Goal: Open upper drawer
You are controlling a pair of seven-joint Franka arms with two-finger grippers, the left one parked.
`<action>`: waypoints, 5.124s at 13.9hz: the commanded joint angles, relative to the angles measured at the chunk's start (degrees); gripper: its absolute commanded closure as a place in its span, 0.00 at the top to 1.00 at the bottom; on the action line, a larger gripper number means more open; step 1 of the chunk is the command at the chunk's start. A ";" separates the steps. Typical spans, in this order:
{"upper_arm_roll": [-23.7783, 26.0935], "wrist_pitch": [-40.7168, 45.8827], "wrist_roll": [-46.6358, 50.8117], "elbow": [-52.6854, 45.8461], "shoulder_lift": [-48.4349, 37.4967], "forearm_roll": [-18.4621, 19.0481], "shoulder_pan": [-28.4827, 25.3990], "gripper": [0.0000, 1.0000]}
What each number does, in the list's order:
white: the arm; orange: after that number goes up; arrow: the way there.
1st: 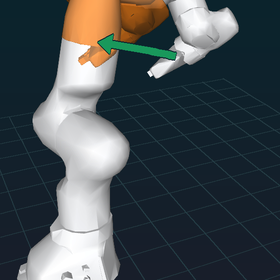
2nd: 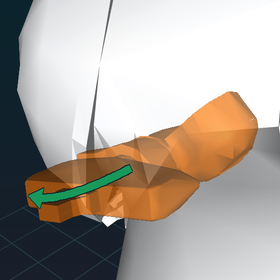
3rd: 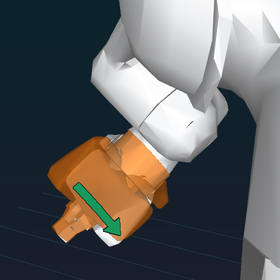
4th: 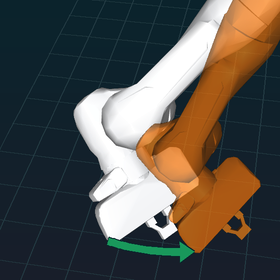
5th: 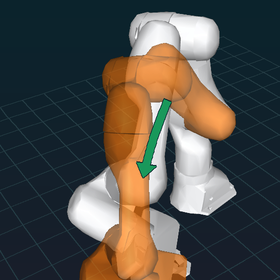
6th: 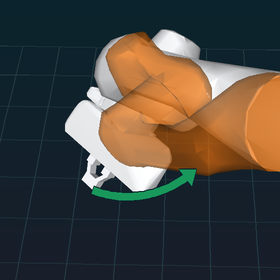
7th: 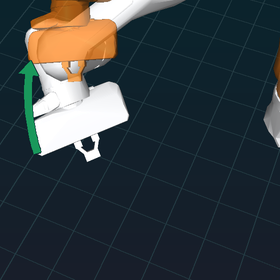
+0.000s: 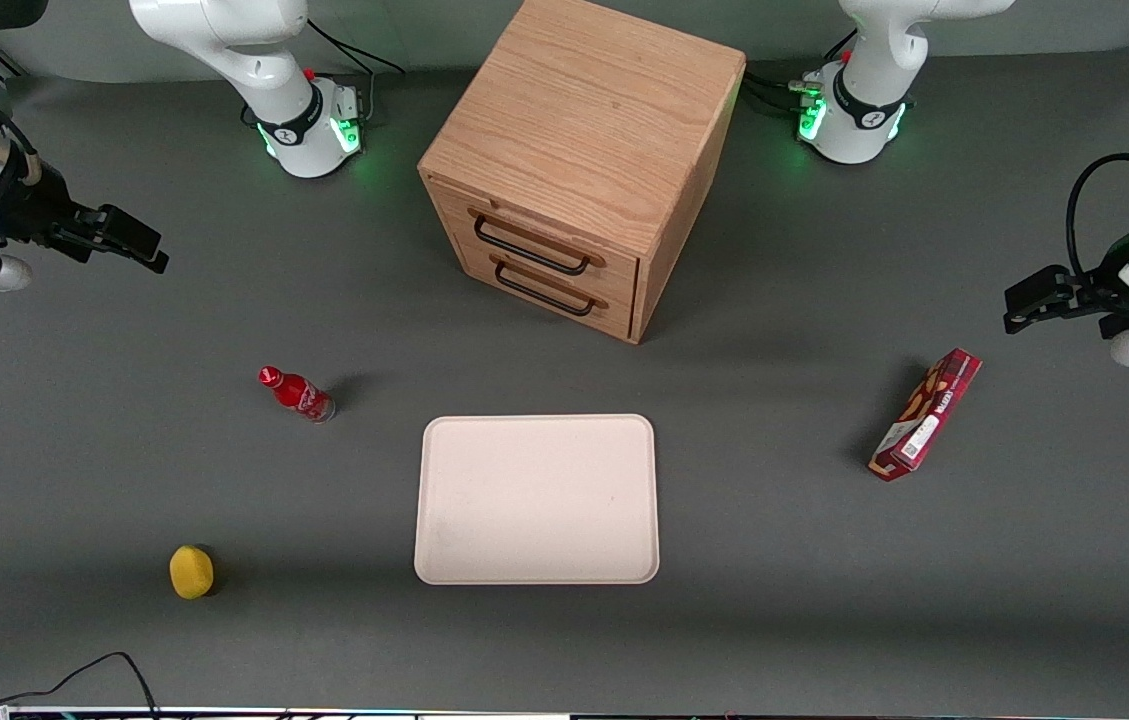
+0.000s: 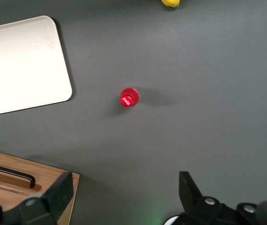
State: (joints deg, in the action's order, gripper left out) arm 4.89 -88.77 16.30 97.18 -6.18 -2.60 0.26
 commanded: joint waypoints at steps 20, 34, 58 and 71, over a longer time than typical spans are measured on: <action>28.33 0.36 -44.10 -14.40 29.56 -16.03 -1.84 1.00; 31.05 -15.46 -38.63 -3.93 32.55 -13.14 -4.92 1.00; 25.34 -9.23 -39.77 -23.43 45.82 -3.03 -3.78 1.00; 22.88 -9.23 -43.98 -30.03 49.77 -0.83 -4.13 1.00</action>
State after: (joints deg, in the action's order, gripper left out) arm 28.26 -98.77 -26.34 71.05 41.44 -5.48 -2.97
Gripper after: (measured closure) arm 0.000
